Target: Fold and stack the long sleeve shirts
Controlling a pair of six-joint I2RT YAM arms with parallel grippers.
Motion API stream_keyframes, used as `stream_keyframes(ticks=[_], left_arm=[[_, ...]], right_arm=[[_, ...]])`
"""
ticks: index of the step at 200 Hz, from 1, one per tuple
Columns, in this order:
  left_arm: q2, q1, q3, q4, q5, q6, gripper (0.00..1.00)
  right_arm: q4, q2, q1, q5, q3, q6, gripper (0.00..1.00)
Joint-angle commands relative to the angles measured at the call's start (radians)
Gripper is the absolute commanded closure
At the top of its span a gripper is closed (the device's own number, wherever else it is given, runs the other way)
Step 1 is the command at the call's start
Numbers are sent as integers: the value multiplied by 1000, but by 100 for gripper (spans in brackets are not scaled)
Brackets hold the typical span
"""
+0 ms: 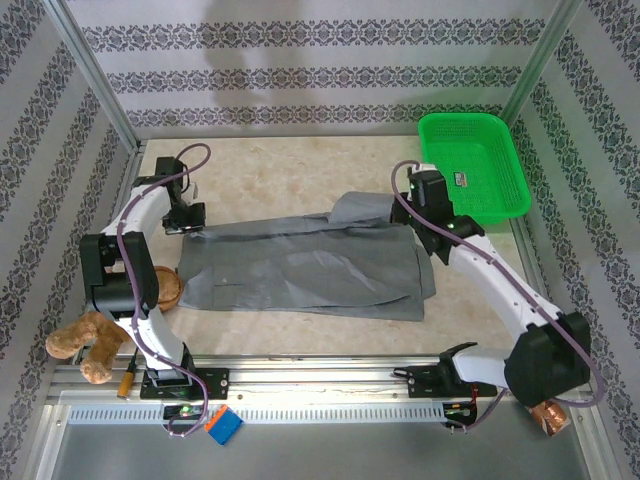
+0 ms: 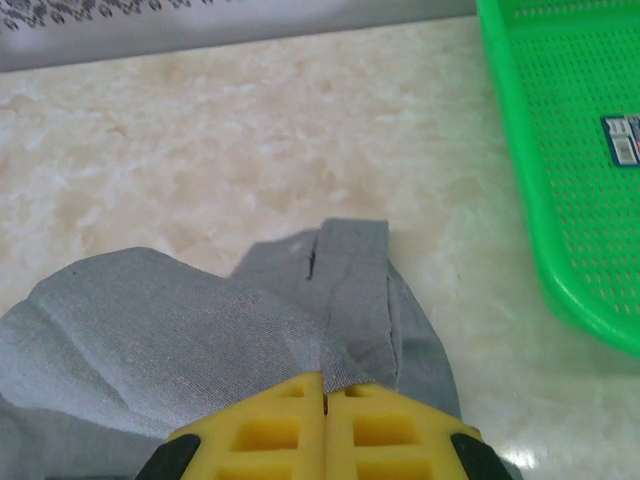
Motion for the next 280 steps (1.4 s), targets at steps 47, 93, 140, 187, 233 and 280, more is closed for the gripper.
stream_keyframes(ticks=[47,93,140,187,233,280], left_arm=[[-55,-38,-96,41,-84,30,98],[-85,-52,-177,42,-99,1,98],[-114,-52,-274,63,-131,-31,97],[-84,-52,-255,82,-115,-93,52],[-153,-52,-135,29,-36,-176,14],[-195,-164,-28,41,89,-253,10]], right_arm=[[-106,-196,11,12,-206,166,100],[-143,-204,25,-12,-273,210,100],[-167,-276,26,12,-377,261,100],[-143,-232,27,-25,-414,292,79],[-283,-217,2,27,-290,257,35],[-282,-120,-76,-81,-98,169,27]])
